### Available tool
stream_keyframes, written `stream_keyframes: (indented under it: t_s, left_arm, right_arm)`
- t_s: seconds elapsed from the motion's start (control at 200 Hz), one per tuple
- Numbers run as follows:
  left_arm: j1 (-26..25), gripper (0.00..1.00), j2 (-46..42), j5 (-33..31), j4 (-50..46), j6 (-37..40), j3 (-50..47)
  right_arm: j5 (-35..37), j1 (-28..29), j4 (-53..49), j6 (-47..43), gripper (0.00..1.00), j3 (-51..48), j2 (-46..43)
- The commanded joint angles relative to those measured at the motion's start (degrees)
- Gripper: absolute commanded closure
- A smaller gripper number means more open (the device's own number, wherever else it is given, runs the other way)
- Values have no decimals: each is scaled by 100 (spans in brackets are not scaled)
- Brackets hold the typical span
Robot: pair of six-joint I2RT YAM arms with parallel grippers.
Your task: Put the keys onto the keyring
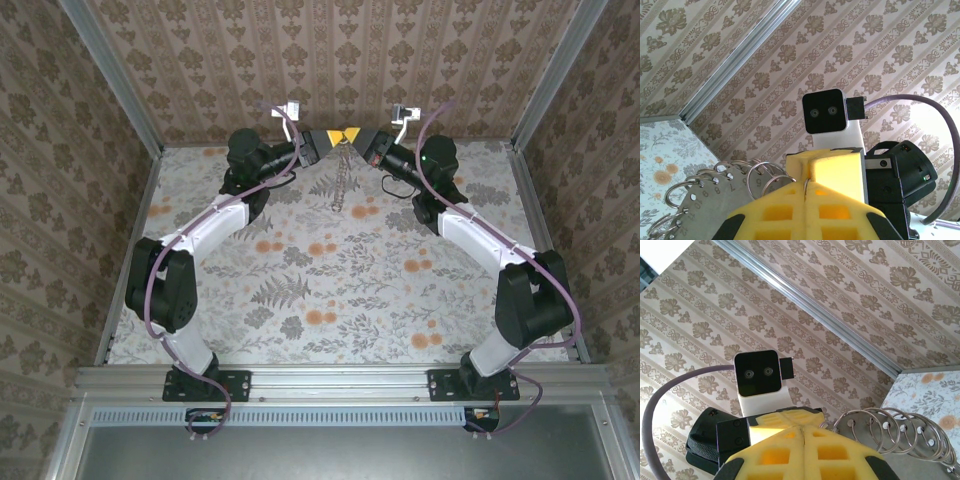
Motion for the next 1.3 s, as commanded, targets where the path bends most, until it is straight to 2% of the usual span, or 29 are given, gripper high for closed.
stream_keyframes:
  t_s: [0.0,0.05,0.13,0.175,0.24,0.4,0.52,0.625,0.735,0.795,0.95,1.14,1.295]
  left_arm:
    - [-20,100,-169,91,92,176,113]
    - [8,92,-201,123,-74,306,140]
    - [75,72,-288,209,-377,540,162]
    - [75,66,-355,263,-563,677,162]
    - [326,57,-448,365,-812,869,160]
    - [595,45,-608,686,-1628,1527,338]
    - [688,38,-654,945,-2799,2380,731]
    - [710,35,-574,1222,-3926,3187,1220]
    - [752,34,-403,1450,-4649,3656,1585]
    - [790,37,-293,1629,-4698,3661,1685]
    - [815,58,-56,2106,-4741,3606,1925]
    - [761,59,86,2358,-4643,3480,1982]
    - [640,64,184,2469,-4631,3510,2002]
  right_arm:
    - [-343,21,217,-23,100,196,49]
    - [-407,-19,75,-120,100,248,65]
    - [-612,-135,-40,-188,100,356,121]
    - [-754,-213,-183,-251,100,457,157]
    - [-1003,-322,-390,-386,100,598,214]
    - [-1549,-521,-1376,-1119,100,1030,326]
    - [-1949,-625,-2032,-1663,100,1343,420]
    - [-2324,-638,-3190,-2676,100,1808,534]
    - [-2626,-659,-4038,-3340,100,2145,682]
    - [-2733,-690,-4196,-3456,100,2217,748]
    - [-2938,-715,-3990,-3328,100,2130,804]
    - [-2991,-703,-3357,-2922,100,1819,743]
    - [-2992,-694,-3094,-2773,100,1694,719]
